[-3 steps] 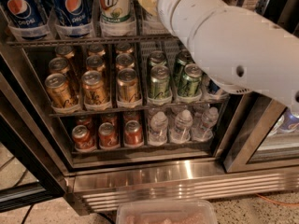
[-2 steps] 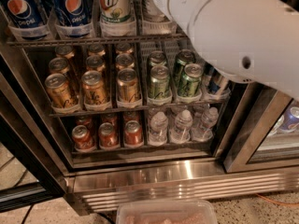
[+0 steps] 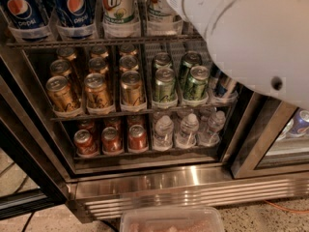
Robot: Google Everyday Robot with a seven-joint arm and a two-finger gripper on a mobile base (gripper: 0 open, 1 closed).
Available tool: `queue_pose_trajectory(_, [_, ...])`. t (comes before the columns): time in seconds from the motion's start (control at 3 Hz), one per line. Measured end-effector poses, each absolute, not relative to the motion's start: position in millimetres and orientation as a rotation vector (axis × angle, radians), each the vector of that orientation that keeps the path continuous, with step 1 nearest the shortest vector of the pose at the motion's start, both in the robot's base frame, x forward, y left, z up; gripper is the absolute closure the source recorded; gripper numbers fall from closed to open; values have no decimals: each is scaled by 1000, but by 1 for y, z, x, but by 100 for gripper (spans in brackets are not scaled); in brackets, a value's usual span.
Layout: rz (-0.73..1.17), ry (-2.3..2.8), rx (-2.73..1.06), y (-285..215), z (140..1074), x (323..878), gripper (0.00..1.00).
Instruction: Pick 7up can from middle shelf of fridge
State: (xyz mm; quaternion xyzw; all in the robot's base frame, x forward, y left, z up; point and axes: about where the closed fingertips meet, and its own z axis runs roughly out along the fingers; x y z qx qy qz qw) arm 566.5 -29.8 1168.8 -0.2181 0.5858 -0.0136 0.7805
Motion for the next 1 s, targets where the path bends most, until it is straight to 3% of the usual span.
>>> queue_pose_trajectory(1.0, [28,1568,-475,-71,1092,484,100])
